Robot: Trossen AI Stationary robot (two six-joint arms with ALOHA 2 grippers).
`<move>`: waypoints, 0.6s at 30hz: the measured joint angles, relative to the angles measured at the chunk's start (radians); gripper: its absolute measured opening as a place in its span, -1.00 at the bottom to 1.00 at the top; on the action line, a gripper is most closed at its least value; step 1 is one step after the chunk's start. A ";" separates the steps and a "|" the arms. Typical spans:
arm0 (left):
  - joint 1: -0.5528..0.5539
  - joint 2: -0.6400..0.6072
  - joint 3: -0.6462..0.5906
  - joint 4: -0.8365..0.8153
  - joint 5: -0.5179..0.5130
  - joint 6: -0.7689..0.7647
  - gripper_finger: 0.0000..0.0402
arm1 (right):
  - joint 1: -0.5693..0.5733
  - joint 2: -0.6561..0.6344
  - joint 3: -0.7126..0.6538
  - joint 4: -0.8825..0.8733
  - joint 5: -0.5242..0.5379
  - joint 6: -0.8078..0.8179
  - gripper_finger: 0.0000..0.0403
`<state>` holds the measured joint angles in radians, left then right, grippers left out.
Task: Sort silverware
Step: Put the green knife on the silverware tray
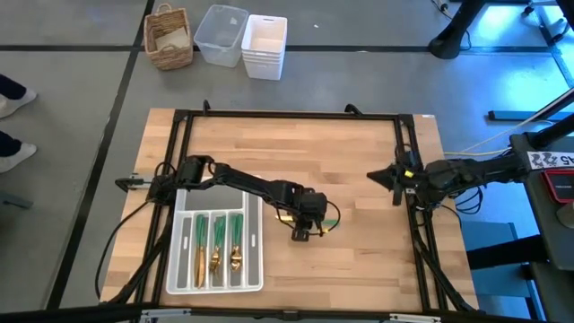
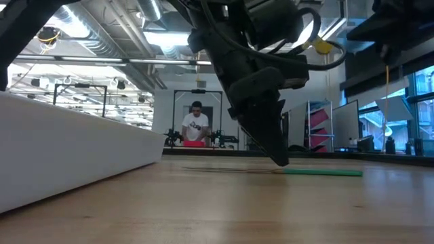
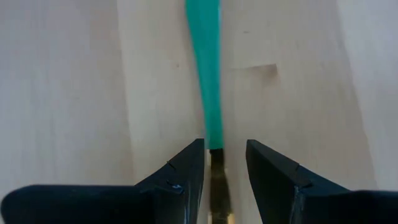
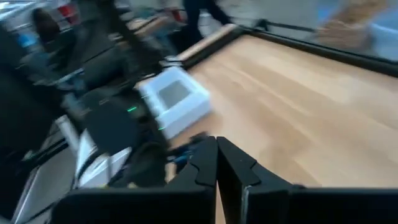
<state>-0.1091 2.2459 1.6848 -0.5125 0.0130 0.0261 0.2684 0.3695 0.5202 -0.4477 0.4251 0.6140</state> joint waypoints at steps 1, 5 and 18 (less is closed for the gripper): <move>0.003 0.000 0.000 0.000 -0.001 0.000 -0.44 | 0.000 -0.002 -0.020 0.042 -0.035 -0.026 -0.97; 0.007 0.000 0.000 -0.001 -0.004 -0.008 -0.44 | 0.000 -0.008 -0.085 0.207 -0.150 -0.104 -0.97; -0.012 0.023 -0.001 -0.003 -0.013 -0.002 -0.44 | 0.000 -0.090 -0.217 0.353 -0.234 -0.161 -0.97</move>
<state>-0.1207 2.2690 1.6842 -0.5157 -0.0002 0.0237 0.2680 0.2794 0.3034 -0.0950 0.1908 0.4526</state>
